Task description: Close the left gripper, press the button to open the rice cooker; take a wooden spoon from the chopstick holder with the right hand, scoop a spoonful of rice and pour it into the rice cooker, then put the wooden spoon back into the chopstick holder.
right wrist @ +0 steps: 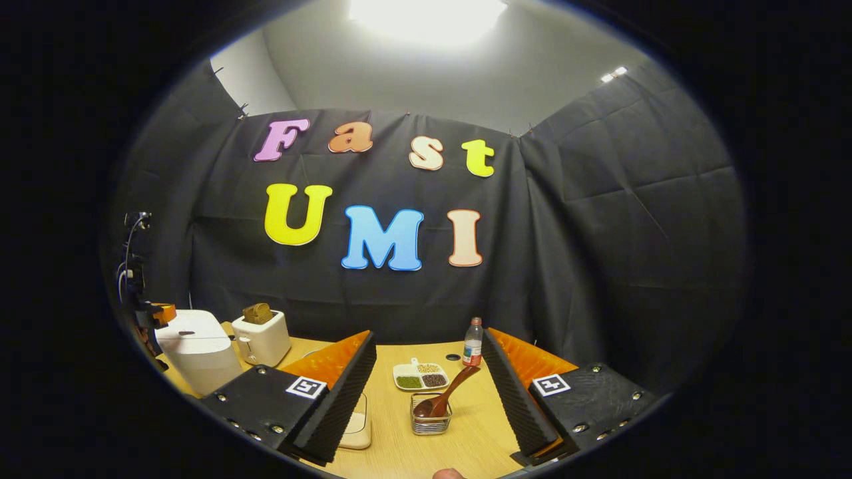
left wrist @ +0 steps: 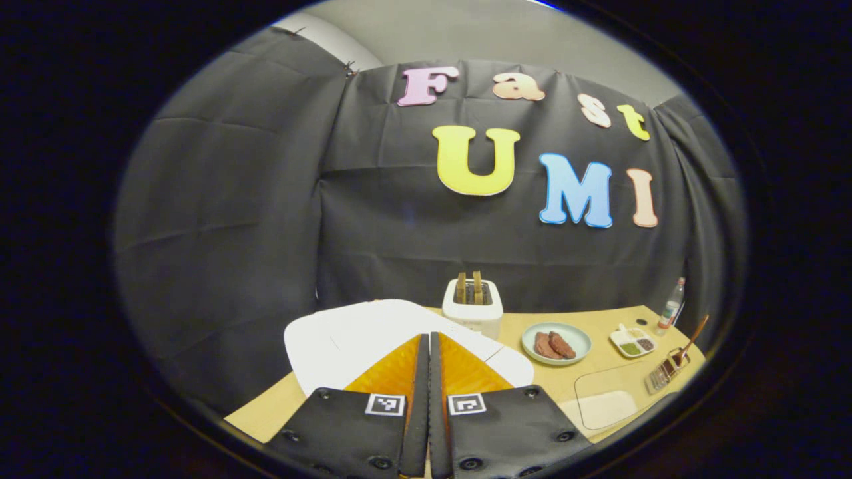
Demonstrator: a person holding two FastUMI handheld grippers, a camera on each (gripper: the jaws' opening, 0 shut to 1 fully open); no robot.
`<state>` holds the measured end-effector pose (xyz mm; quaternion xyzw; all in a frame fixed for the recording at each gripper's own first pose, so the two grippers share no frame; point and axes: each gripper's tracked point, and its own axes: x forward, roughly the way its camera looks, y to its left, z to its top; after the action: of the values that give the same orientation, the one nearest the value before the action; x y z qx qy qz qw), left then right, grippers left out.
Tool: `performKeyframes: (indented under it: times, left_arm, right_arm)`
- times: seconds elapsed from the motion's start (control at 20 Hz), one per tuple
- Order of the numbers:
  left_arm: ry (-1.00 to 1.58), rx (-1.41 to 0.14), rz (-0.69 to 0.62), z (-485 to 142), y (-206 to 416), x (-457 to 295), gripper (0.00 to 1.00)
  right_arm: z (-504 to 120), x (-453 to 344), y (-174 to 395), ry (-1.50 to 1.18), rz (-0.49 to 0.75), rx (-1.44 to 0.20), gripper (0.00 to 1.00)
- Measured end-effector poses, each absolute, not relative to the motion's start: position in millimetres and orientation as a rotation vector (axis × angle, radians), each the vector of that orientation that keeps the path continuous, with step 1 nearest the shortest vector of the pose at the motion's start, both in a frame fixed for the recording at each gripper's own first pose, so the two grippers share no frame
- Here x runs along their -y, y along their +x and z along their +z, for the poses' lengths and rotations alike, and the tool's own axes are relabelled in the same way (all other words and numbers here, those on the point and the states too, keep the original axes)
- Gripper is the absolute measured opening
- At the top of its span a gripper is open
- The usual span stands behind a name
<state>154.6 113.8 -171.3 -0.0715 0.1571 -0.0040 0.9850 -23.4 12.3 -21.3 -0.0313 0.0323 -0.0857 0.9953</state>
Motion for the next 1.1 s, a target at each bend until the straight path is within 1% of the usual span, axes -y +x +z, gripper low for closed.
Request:
performKeyframes:
  times: [0.25,0.65,0.8,0.9,1.1]
  left_arm:
    - [-0.158,-0.392,-0.012,-210.4,164.8,-112.8,0.10]
    - [-0.158,-0.406,-0.002,-225.7,162.7,-111.6,0.10]
    - [-0.190,-0.430,0.002,-222.2,160.9,-113.5,0.10]
    - [-0.179,-0.419,0.025,-217.7,162.6,-114.5,0.10]
    - [-0.131,-0.344,0.079,-178.2,161.7,-120.0,0.10]
  right_arm:
    - [-20.1,-10.5,-28.4,-0.083,-0.194,-0.065,0.96]
    - [-18.9,-10.1,-23.7,-0.102,-0.178,-0.068,0.97]
    - [-17.8,-9.8,-20.7,-0.096,-0.163,-0.061,0.97]
    - [-17.4,-8.3,-18.2,-0.094,-0.147,-0.059,0.97]
    - [-12.5,2.1,-15.1,-0.099,-0.125,-0.041,0.97]
